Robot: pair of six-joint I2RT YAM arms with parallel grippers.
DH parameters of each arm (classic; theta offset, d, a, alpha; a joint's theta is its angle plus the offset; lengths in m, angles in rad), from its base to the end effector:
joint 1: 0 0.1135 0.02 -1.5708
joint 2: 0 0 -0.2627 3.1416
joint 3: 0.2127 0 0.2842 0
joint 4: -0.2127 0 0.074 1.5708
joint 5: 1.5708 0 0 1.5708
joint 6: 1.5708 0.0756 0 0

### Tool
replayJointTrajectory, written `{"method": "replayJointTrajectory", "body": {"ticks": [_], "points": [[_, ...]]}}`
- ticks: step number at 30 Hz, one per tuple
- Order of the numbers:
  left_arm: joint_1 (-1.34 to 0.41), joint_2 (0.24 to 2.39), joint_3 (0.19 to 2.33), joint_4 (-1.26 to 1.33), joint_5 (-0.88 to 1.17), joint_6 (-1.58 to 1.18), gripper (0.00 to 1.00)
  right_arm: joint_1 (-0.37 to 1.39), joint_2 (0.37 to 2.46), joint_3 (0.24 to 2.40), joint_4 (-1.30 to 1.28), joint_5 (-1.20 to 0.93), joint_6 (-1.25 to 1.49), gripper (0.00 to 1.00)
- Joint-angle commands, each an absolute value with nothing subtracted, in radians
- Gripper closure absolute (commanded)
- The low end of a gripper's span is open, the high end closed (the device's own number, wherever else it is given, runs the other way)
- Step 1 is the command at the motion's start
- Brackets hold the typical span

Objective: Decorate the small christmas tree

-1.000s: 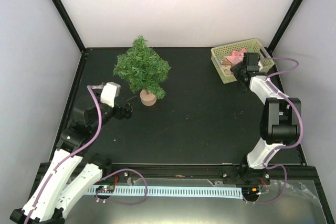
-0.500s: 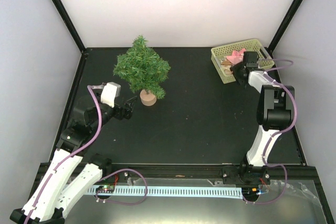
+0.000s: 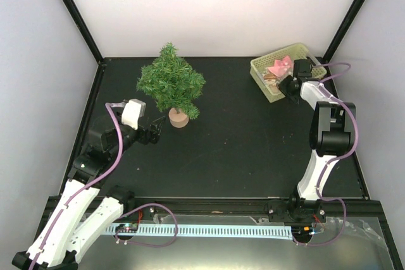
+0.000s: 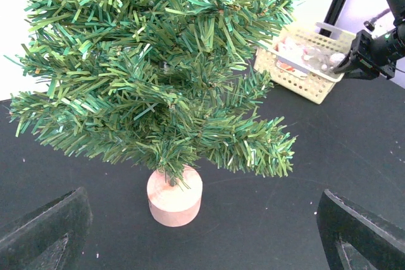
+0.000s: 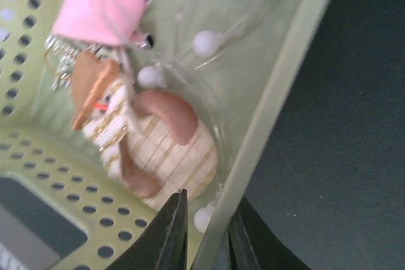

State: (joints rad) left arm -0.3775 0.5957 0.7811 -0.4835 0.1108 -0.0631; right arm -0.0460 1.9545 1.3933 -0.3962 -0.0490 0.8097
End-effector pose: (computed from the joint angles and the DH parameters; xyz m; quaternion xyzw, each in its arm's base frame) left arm 0.1894 -0.0841 0.3273 0.1582 0.7880 -0.1731 0.5693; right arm 0.4712 -0.0180 0.1378 0.3887 0.8702 0.1341 0.2714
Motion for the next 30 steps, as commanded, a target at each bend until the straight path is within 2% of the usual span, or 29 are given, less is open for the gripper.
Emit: {"method": "replayJointTrajectory", "body": {"ticks": [1, 12, 22, 30], "points": [[-0.380, 0.600, 0.782, -0.467, 0.133, -0.057, 0.01, -0.048, 1.932, 1.391, -0.534, -0.014, 0.641, 0.83], [-0.380, 0.601, 0.780, -0.467, 0.143, -0.059, 0.01, 0.059, 1.735, 1.183, -0.692, 0.153, 0.488, 0.84], [-0.380, 0.604, 0.782, -0.460, 0.179, -0.063, 0.01, 0.070, 1.378, 0.874, -0.804, 0.249, 0.467, 0.80], [-0.380, 0.604, 0.780, -0.460, 0.190, -0.064, 0.01, 0.075, 1.220, 0.980, -0.809, 0.175, 0.495, 0.67]]}}
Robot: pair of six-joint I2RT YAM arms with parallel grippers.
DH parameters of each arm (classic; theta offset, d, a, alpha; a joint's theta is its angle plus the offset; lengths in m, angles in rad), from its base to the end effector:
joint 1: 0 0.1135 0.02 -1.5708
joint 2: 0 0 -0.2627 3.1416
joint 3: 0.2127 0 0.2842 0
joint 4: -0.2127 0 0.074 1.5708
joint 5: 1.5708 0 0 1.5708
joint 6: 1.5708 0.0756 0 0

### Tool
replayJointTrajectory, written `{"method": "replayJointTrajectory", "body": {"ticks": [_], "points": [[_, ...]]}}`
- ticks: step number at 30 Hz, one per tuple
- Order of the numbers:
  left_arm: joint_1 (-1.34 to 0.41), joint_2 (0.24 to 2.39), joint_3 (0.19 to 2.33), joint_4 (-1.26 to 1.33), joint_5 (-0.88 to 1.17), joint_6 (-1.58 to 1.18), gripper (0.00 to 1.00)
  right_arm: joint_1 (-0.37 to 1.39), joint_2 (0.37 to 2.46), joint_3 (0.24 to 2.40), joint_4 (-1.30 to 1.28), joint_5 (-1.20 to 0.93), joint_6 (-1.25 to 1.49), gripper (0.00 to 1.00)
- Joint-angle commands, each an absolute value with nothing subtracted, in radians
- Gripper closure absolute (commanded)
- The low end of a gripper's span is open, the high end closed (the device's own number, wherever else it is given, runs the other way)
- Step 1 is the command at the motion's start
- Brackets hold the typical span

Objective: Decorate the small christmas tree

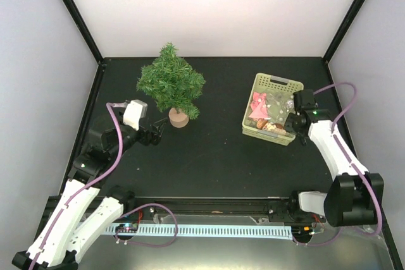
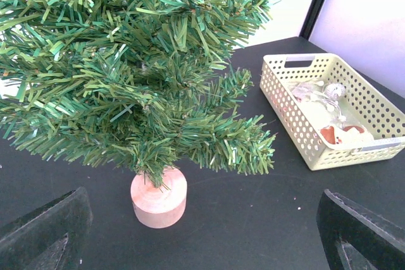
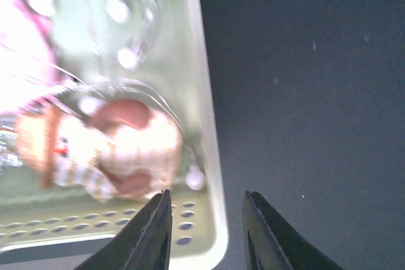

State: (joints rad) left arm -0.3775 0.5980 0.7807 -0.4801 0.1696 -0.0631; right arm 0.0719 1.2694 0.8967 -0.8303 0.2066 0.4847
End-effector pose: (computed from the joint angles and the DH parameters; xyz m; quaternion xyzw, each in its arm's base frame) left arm 0.1879 -0.0882 0.3273 0.1752 0.7834 -0.1959 0.5632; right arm 0.2762 0.0043 0.1810 0.2189 0.9533 -0.0475 0.2027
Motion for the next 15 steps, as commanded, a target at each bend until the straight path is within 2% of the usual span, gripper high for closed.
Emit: {"method": "replayJointTrajectory", "body": {"ticks": [1, 7, 15], "points": [[-0.381, 0.602, 0.781, -0.460, 0.189, -0.064, 0.01, 0.080, 1.218, 1.000, -0.787, 0.155, 0.494, 0.66], [-0.380, 0.601, 0.779, -0.460, 0.181, -0.063, 0.01, 0.208, 1.275, 1.061, -0.544, -0.028, 0.503, 0.65], [-0.382, 0.602, 0.778, -0.465, 0.160, -0.061, 0.01, 0.326, 1.620, 1.213, -0.441, -0.055, 0.565, 0.55]]}}
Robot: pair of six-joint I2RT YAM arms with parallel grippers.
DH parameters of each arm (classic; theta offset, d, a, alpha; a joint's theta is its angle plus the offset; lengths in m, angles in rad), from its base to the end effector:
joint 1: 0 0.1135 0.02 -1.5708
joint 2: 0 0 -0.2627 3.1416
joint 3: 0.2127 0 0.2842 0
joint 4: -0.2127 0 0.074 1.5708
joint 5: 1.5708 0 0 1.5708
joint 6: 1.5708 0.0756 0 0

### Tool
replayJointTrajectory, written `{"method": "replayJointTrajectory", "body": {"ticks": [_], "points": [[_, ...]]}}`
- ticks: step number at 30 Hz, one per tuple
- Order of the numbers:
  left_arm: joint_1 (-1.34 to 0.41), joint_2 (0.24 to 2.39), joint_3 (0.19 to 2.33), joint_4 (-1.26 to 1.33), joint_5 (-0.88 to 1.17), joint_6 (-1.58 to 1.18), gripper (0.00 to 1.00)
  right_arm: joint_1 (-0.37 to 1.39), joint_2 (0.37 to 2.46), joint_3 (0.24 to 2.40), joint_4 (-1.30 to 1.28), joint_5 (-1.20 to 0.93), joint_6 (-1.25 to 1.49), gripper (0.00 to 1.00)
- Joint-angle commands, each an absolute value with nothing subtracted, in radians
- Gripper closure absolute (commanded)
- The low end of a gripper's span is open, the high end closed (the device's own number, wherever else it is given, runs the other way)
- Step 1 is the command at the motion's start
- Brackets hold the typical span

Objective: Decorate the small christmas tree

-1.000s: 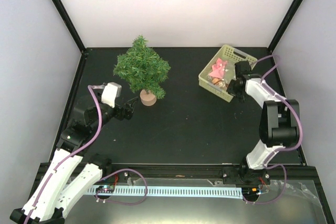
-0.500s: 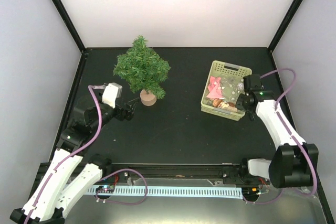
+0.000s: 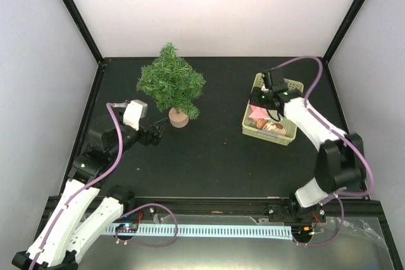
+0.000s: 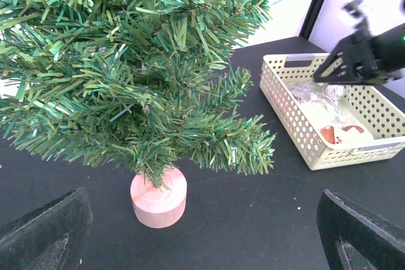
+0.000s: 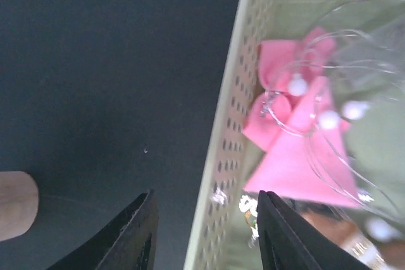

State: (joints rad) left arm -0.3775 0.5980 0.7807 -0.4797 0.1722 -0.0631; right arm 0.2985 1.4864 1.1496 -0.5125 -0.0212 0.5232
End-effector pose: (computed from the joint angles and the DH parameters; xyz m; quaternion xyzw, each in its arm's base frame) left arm 0.1878 -0.0884 0.3274 0.1759 0.7831 -0.1969 0.5631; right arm 0.3615 0.1129 0.2278 0.1012 0.9301 0.1501 0.3196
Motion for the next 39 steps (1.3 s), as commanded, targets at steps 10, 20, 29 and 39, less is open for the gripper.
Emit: {"method": "replayJointTrajectory", "body": {"ticks": [10, 20, 29, 39], "points": [[-0.381, 0.612, 0.779, -0.466, 0.150, -0.058, 0.01, 0.347, 1.810, 1.278, -0.493, -0.003, 0.550, 0.55], [-0.380, 0.614, 0.780, -0.465, 0.156, -0.058, 0.01, 0.359, 1.656, 1.058, -0.525, 0.029, 0.509, 0.75], [-0.380, 0.619, 0.780, -0.464, 0.158, -0.057, 0.01, 0.368, 1.490, 0.976, -0.571, -0.010, 0.485, 0.74], [-0.380, 0.624, 0.779, -0.466, 0.160, -0.060, 0.01, 0.342, 1.430, 1.097, -0.608, 0.288, 0.296, 0.55]]}}
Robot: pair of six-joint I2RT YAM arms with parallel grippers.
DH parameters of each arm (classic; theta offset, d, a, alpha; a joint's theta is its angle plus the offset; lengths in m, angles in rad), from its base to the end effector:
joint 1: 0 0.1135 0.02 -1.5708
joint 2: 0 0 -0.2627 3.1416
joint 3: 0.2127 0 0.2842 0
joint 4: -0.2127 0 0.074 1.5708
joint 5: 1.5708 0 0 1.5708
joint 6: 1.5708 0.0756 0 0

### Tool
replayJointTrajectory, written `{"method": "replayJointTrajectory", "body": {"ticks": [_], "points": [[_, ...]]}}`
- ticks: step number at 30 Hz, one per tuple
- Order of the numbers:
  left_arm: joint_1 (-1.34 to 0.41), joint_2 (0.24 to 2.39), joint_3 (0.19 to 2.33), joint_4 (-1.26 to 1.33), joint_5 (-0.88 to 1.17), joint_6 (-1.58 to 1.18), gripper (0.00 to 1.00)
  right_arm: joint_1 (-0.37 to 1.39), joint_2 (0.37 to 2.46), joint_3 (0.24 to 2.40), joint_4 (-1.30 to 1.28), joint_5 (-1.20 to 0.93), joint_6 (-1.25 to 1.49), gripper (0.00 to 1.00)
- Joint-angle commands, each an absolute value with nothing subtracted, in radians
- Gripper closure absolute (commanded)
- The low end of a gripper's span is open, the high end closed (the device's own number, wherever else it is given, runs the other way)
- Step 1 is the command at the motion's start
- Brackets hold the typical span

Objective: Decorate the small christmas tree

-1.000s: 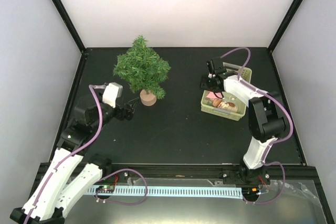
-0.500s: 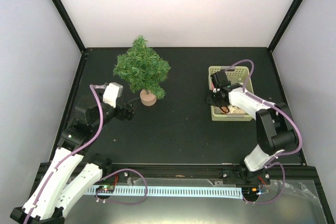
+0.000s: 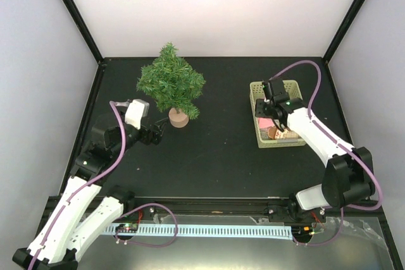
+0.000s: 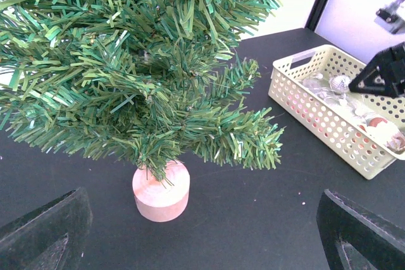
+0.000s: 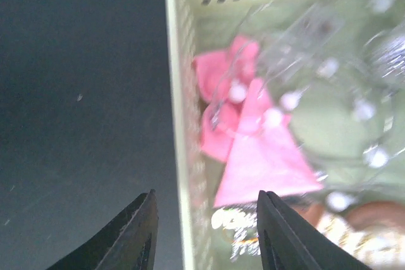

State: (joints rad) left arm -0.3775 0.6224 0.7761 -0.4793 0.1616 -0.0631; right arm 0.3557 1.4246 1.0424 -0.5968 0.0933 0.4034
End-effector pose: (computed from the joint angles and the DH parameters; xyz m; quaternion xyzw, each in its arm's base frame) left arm 0.1932 -0.0897 0.3209 0.1733 0.7924 -0.1910 0.5529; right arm 0.3260 0.1136 0.2016 0.0364 0.9549 0.0665 0.2871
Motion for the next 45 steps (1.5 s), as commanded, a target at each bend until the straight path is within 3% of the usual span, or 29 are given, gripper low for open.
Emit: {"method": "replayJointTrajectory", "body": {"ticks": [1, 7, 16, 24, 45], "points": [[-0.380, 0.625, 0.779, -0.466, 0.161, -0.060, 0.01, 0.340, 1.444, 1.112, -0.608, 0.343, 0.275, 0.55], [-0.382, 0.624, 0.779, -0.465, 0.170, -0.060, 0.01, 0.282, 1.550, 1.155, -0.572, 0.403, 0.206, 0.56], [-0.381, 0.621, 0.779, -0.463, 0.176, -0.060, 0.01, 0.249, 1.738, 1.237, -0.487, 0.313, 0.244, 0.53], [-0.382, 0.616, 0.777, -0.464, 0.170, -0.060, 0.01, 0.194, 1.855, 1.285, -0.409, 0.299, 0.327, 0.43], [-0.382, 0.617, 0.779, -0.464, 0.164, -0.058, 0.01, 0.151, 2.028, 1.440, -0.560, 0.190, 0.340, 0.43]]}}
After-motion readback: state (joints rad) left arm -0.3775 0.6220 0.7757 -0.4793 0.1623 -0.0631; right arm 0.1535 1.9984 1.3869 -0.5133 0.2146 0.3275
